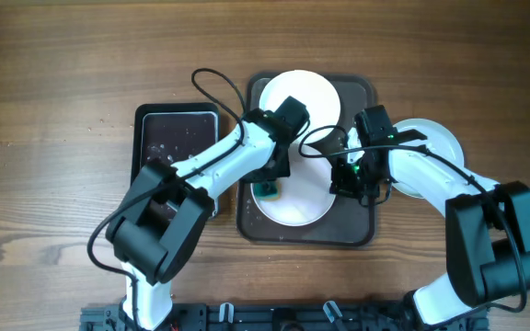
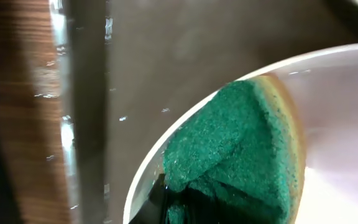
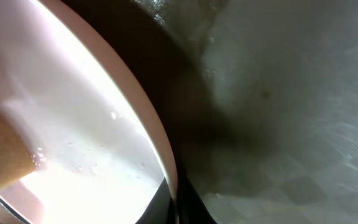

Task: Clean dirty plates on tray and stack at the side
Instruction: 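Scrub the held plate with the sponge in the left gripper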

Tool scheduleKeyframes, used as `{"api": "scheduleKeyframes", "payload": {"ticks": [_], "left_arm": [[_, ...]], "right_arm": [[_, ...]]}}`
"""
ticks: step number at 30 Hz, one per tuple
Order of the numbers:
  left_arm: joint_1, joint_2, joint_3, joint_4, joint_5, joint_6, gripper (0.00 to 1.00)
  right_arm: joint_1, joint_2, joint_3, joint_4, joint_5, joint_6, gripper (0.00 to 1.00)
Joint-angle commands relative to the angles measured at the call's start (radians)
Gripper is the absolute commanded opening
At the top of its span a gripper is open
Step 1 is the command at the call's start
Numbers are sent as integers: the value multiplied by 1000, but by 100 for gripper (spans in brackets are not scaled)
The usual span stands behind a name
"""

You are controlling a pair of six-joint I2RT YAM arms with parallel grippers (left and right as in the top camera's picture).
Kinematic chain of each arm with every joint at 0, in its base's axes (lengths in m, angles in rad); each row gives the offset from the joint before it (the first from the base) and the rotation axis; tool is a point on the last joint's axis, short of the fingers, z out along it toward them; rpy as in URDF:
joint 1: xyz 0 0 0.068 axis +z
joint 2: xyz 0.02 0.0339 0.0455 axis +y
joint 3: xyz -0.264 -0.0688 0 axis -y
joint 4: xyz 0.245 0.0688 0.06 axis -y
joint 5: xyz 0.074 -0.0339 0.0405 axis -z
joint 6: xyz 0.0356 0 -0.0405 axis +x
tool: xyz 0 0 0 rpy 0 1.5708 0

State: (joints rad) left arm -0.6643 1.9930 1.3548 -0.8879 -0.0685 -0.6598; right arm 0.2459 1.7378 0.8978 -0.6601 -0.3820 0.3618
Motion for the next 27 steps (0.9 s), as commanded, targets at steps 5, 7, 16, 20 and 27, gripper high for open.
{"api": "scheduleKeyframes", "payload": {"ticks": [5, 7, 16, 20, 27], "left_arm": [[2, 5, -107, 260, 293, 49, 4], [-6, 5, -108, 336, 425, 88, 4], [-68, 34, -108, 440, 568, 91, 4], [-74, 55, -108, 398, 608, 92, 4], [-44, 48, -107, 222, 521, 106, 4]], "right_arm": [[-16, 29, -26, -10, 120, 3, 4], [-16, 29, -26, -10, 120, 4, 4], [-16, 29, -26, -10, 120, 4, 4], [-16, 29, -26, -10, 120, 4, 4], [-16, 29, -26, -8, 120, 4, 4]]}}
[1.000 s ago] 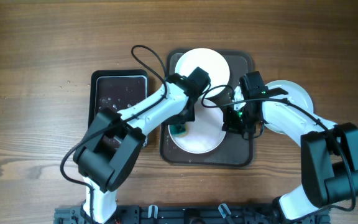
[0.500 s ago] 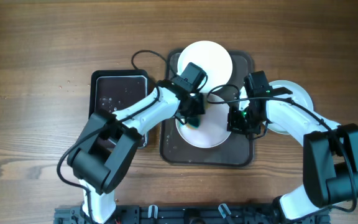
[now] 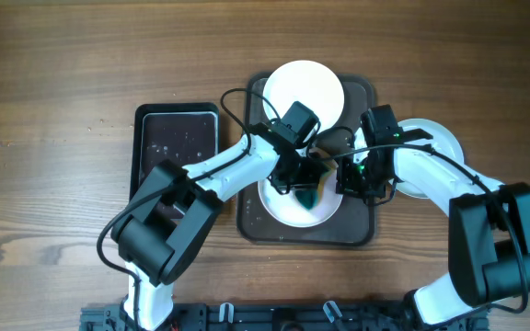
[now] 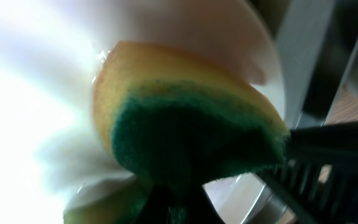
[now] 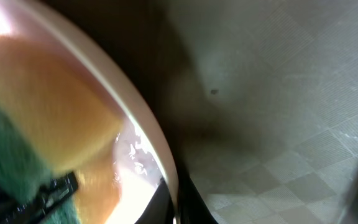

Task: Clean dirty plates on tray and stack at the side
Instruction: 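Scrub the held plate with the sponge in the left gripper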

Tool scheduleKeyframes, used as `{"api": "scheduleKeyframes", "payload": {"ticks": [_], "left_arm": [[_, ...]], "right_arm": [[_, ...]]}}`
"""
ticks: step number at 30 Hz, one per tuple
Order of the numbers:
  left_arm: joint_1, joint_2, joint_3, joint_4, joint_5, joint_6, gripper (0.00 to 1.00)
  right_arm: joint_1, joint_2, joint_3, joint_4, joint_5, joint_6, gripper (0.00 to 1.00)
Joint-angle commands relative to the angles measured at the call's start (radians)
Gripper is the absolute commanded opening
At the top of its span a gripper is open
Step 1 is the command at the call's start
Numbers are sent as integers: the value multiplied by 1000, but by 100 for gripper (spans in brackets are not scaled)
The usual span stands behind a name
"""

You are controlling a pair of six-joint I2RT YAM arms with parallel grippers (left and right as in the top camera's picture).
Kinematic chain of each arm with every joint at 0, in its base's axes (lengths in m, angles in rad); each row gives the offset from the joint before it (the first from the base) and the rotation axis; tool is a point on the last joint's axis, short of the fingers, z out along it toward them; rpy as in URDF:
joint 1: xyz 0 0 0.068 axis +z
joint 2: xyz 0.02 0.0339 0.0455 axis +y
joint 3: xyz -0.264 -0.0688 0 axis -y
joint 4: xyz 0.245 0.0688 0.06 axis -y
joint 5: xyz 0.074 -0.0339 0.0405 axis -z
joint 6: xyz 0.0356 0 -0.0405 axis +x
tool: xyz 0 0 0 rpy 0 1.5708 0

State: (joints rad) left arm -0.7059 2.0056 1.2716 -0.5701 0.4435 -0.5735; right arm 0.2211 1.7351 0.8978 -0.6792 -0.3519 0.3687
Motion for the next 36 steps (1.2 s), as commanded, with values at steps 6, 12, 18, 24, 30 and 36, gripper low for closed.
{"api": "scheduleKeyframes", "payload": {"ticks": [6, 12, 18, 24, 30, 36], "left_arm": [[24, -5, -24, -209, -321, 14, 4], [42, -50, -24, -247, -652, -18, 4], [42, -45, -24, -270, -824, -19, 4], [42, -68, 38, -366, -929, -90, 4], [49, -180, 109, -373, -774, -90, 4], [121, -319, 109, -383, -589, -89, 4]], "right_arm": [[9, 32, -26, 14, 90, -3, 4], [9, 32, -26, 14, 90, -2, 4], [9, 32, -26, 13, 89, -2, 4], [9, 32, -26, 9, 89, -2, 4], [9, 32, -26, 9, 89, 0, 4], [9, 32, -26, 9, 89, 0, 4]]}}
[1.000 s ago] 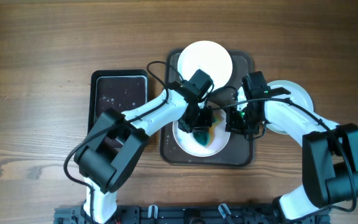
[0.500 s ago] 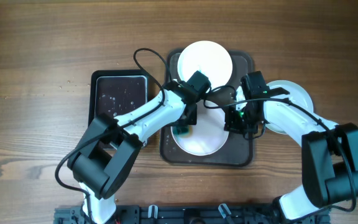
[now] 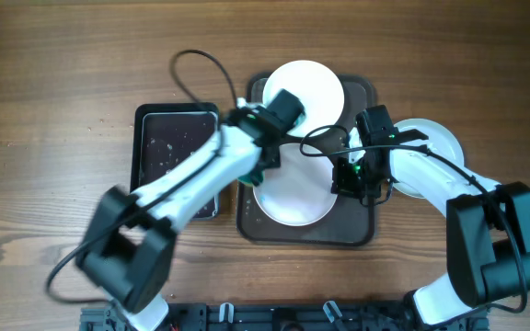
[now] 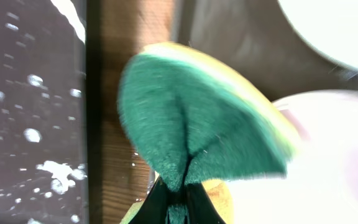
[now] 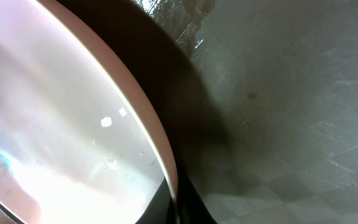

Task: Clean dirty plates on tray and stack at the side
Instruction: 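Scrub the held plate with the sponge in the left gripper, then return the sponge to the small dark tray with the left gripper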

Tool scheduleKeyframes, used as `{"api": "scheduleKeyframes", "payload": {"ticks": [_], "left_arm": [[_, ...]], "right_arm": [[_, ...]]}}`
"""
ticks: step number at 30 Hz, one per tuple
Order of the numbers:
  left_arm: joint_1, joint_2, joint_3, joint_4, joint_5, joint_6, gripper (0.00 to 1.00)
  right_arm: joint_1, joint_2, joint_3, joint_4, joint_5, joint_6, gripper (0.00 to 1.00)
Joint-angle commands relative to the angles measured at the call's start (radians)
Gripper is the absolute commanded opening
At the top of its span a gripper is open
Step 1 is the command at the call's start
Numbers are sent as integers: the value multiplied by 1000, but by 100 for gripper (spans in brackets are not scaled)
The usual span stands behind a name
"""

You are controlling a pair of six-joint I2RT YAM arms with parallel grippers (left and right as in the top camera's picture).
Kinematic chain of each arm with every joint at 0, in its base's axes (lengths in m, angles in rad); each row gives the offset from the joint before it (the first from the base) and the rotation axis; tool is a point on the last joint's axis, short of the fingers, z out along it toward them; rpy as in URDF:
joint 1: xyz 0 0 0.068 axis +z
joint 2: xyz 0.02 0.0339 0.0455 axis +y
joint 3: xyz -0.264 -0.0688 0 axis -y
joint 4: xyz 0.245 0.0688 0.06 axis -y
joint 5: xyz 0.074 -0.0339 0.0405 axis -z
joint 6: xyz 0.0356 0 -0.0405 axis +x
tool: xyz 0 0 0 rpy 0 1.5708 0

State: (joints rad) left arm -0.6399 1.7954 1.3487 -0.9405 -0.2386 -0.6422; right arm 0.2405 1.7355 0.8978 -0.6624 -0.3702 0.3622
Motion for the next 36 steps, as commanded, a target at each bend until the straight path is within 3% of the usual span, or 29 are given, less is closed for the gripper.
{"api": "scheduleKeyframes", "payload": {"ticks": [1, 11, 16, 21, 26, 28, 32, 36], "left_arm": [[75, -133, 32, -21, 114, -17, 4], [269, -209, 21, -97, 202, 97, 4], [308, -194, -25, -133, 53, 76, 4], [406, -193, -169, -19, 108, 74, 4], [486, -193, -330, 161, 267, 89, 9], [501, -193, -362, 192, 292, 89, 17], [509, -196, -360, 191, 298, 97, 63], [509, -214, -307, 137, 313, 119, 80]], "right_arm": [[-11, 32, -26, -8, 108, 7, 4], [-11, 32, -26, -2, 108, 6, 4], [-11, 32, -26, -1, 108, 4, 5], [-11, 32, -26, 15, 112, -6, 4], [-11, 13, -18, -10, 113, -2, 4], [-11, -13, -18, -26, 128, 1, 4], [-11, -89, -9, -73, 179, -11, 4], [-11, -164, 23, -143, 184, -48, 5]]}}
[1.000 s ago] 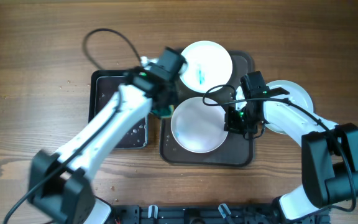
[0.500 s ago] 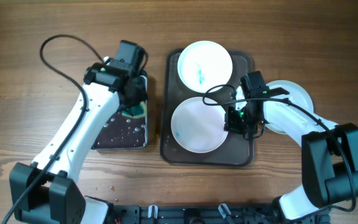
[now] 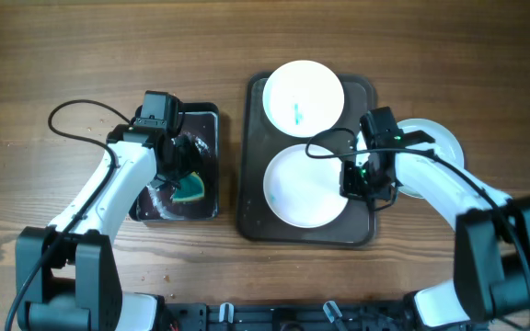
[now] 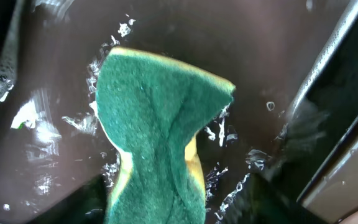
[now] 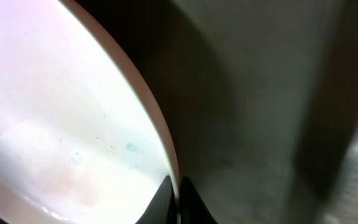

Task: Clean dirty plates on tray and stack at the side
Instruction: 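Return the sponge to the small dark tray with the left gripper, then lift the plate with the right gripper and rinse it over the small tray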

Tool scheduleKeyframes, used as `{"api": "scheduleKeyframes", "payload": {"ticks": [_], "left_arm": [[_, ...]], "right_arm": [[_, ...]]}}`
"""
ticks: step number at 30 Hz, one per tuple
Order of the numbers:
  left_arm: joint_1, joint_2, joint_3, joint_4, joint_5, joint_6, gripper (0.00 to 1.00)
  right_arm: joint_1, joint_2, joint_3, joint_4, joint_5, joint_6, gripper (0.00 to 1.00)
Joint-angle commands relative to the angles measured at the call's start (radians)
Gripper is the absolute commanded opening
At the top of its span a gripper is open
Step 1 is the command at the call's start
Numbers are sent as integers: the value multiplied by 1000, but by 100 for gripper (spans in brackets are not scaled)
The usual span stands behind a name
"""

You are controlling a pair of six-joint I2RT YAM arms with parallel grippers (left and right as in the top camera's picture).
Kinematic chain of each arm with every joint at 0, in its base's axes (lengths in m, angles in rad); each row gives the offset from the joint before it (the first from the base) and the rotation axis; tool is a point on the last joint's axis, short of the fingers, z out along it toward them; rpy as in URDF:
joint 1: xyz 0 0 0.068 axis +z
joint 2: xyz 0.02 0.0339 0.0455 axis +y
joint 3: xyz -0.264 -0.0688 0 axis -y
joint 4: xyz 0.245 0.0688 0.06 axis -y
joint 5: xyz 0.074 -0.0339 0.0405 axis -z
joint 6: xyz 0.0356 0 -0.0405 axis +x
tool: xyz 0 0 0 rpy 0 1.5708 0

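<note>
Two white plates lie on the dark tray (image 3: pixel 362 230). The far plate (image 3: pixel 304 92) carries a small green smear. My right gripper (image 3: pixel 352 179) is shut on the right rim of the near plate (image 3: pixel 302 193); in the right wrist view the fingertips (image 5: pixel 165 194) pinch that plate (image 5: pixel 67 106) at its rim. The green and yellow sponge (image 3: pixel 190 189) lies creased in the small black water tray (image 3: pixel 208 115) to the left. My left gripper (image 4: pixel 179 211) stands open over the sponge (image 4: pixel 157 124), one dark finger on each side of it.
A white plate (image 3: pixel 438 140) sits on the wooden table right of the tray, partly under my right arm. Water drops cover the black tray's floor (image 4: pixel 55 68). Cables loop above both arms. The table's front rail runs along the bottom edge.
My left gripper was shut on the sponge at the tray's left edge beside the near plate. Now it is over the black water tray, open, with the sponge lying there. The right gripper keeps its hold.
The sponge was pressed on the near plate's left side, then on its right part, with my right gripper holding the rim. Then the sponge was off the plate at the tray's left edge. Now it rests in the water tray, let go.
</note>
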State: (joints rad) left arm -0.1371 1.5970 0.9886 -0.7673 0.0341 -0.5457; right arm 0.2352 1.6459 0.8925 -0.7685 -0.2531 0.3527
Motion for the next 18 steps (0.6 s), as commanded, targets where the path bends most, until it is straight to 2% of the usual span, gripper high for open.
{"api": "scheduleKeyframes", "payload": {"ticks": [1, 7, 11, 18], "left_arm": [[6, -23, 68, -52, 41, 22, 82], [21, -115, 205, -201, 40, 38, 93], [91, -210, 275, -289, 36, 42, 96], [303, -379, 287, -352, 43, 41, 100]], "right_arm": [[-5, -86, 37, -49, 66, -40, 4], [1, -130, 189, -224, -46, -96, 4], [63, -129, 358, -334, -66, -106, 4], [258, -82, 549, -259, -61, 21, 4]]}}
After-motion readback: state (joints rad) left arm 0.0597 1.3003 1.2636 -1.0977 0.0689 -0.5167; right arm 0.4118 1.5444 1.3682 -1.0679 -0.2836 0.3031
